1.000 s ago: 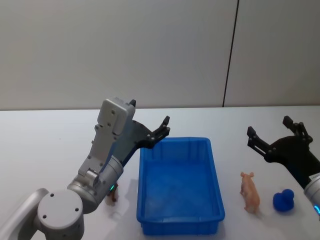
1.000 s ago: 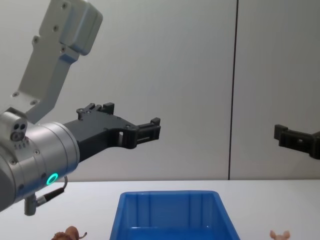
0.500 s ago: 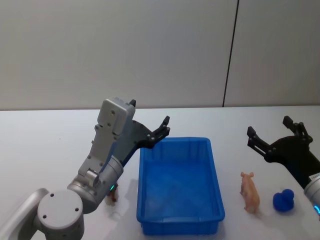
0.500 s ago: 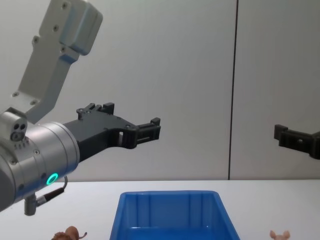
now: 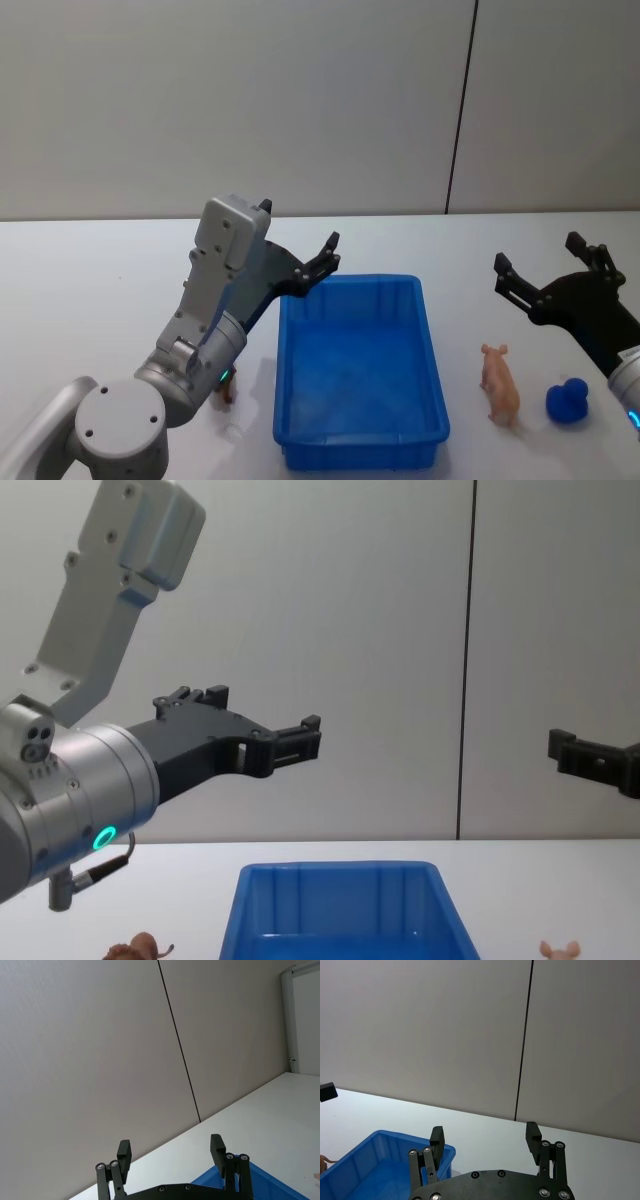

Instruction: Pick up the two dolls from the table and place them into the box.

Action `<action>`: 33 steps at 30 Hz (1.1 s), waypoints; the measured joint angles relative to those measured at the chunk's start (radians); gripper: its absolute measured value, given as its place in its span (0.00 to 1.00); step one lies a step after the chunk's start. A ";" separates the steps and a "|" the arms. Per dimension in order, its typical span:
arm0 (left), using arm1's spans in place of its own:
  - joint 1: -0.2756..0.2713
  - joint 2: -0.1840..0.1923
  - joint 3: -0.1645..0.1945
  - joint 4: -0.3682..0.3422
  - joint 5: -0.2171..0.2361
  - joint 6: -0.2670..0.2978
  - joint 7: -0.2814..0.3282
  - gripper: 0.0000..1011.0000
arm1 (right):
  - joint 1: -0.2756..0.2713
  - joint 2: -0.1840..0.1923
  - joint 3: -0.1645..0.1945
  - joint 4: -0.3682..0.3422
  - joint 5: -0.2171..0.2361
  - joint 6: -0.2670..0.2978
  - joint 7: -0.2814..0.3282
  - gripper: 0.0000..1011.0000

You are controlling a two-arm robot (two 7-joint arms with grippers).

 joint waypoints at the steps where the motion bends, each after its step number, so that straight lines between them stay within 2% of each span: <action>1: 0.000 0.000 0.000 0.000 0.000 0.000 0.000 0.99 | 0.000 0.000 0.000 0.000 0.000 0.000 0.000 0.99; 25: 0.000 0.000 0.000 0.000 0.000 0.000 0.000 0.99 | 0.000 0.001 0.001 0.001 0.000 -0.001 0.000 0.99; 31: 0.000 0.000 0.000 0.000 0.000 0.000 0.000 0.99 | -0.007 0.022 0.019 0.005 0.009 -0.007 0.000 0.99; 33: 0.000 0.000 0.000 0.000 0.000 0.000 0.000 0.99 | -0.019 0.042 0.036 0.006 0.019 -0.010 -0.008 0.99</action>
